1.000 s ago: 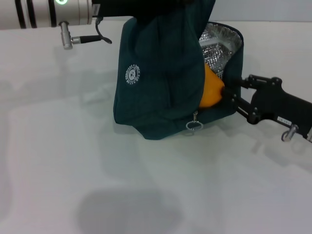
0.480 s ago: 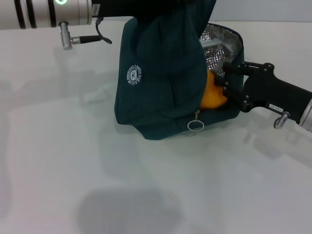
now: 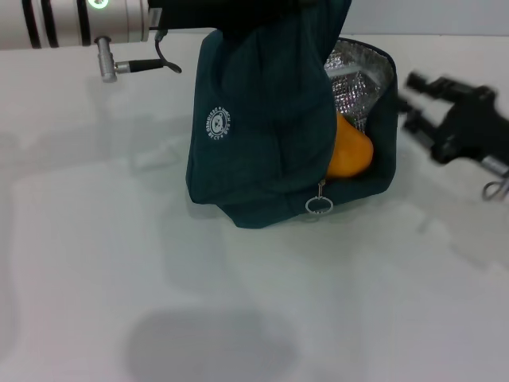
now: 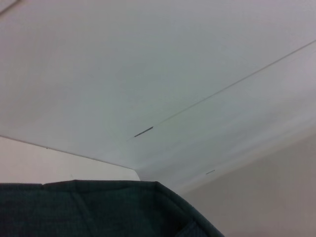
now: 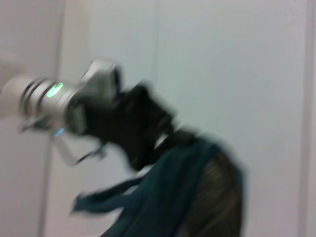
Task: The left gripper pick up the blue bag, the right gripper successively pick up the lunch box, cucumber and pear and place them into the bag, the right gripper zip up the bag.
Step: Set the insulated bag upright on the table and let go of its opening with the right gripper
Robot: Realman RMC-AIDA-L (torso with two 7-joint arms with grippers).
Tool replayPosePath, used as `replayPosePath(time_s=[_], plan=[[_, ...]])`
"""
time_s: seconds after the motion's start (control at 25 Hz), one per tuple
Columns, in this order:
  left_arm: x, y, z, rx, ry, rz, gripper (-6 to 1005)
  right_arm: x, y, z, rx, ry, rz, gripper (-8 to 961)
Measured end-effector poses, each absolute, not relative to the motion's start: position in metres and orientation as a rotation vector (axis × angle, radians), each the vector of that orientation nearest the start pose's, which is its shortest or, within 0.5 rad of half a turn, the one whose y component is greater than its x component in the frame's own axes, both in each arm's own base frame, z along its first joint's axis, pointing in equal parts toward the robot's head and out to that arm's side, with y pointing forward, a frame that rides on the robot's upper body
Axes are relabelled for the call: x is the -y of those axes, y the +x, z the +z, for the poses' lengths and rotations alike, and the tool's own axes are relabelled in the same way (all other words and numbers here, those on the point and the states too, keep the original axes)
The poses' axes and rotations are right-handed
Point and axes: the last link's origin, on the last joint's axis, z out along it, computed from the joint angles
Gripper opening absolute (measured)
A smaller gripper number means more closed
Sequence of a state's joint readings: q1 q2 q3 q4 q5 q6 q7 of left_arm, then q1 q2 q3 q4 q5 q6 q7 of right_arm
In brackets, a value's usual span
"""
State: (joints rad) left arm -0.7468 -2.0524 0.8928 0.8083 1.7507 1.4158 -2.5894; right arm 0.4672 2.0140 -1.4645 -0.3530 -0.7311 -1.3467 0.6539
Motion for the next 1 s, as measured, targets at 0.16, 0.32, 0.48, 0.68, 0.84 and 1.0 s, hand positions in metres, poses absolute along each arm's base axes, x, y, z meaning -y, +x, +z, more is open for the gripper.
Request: replayPosePath(time_s=[0.16,0.32,0.48,0.68,0.84,1.0], plan=[[-0.408,-0.139,0.026,1.773,-2.417,-1.038,69,-0.342,0.255,0.003,-0.320,-2.086,1.118,350],[-0.407,-0.139,0.026,1.773,-2.418,-1.038,69,-0.352,0.267,0.011,-0.508,-1.989,1.140,351],[-0.407,-0.138,0.025,1.773,-2.420,-1.037,69,-0.365,0.270,0.007,-0.641,-1.983,1.108,392],[-0.407,-0.139,0.025,1.772,-2.422,-1.036,69,-0.380,0.263,-0.007,-0.773,-2.028,1.060,567],[-0.406,-0.140,0.023,1.780,-2.422,-1.031,69,-0.390,0.254,-0.021,-0.817,-2.082,1.003,604],[-0.406,-0.140,0.023,1.781,-2.424,-1.030,69,-0.392,0.247,-0.028,-0.809,-2.119,0.988,641]])
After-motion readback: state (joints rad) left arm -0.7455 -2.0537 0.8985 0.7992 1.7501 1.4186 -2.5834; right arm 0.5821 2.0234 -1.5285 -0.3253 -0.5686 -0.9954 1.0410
